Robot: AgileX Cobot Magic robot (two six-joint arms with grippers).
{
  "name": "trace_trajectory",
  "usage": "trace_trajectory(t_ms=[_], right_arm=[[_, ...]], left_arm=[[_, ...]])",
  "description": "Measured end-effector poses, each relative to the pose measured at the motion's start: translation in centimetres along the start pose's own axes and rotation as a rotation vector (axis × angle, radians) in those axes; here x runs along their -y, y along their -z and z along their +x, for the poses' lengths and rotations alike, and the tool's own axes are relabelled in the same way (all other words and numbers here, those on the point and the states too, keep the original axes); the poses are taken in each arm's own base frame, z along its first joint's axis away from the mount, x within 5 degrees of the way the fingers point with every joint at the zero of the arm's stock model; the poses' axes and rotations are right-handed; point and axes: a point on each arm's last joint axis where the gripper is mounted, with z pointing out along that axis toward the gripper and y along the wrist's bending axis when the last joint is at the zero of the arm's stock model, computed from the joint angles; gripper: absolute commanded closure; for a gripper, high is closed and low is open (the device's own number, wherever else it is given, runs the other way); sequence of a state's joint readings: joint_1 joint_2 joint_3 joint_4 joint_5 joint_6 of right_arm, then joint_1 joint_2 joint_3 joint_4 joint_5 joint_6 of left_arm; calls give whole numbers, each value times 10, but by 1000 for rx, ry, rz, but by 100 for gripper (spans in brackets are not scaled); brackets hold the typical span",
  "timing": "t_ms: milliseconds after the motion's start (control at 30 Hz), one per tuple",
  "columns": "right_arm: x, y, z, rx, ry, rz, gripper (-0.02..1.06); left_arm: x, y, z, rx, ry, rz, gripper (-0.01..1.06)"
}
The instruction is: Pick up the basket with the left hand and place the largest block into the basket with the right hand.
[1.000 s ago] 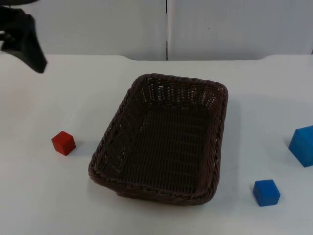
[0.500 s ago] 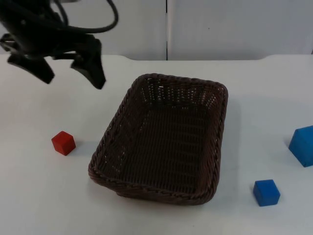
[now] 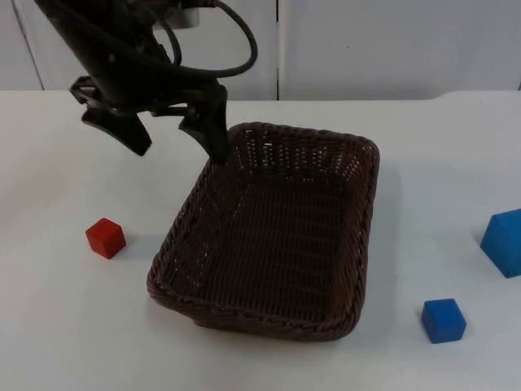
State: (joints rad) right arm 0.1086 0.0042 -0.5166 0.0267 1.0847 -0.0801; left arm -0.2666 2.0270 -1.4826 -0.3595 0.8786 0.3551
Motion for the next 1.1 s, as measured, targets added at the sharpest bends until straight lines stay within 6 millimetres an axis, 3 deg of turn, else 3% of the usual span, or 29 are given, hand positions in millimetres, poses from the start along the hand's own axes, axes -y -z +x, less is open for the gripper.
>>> trace_trajectory(t_ms=[900,1100], right_arm=[[0,0,0,0,0,0,0],[0,0,0,0,0,0,0]], left_arm=[[-13,-87,14,-120,101,77,2],[-14,-95,16,-133,128,96,27]])
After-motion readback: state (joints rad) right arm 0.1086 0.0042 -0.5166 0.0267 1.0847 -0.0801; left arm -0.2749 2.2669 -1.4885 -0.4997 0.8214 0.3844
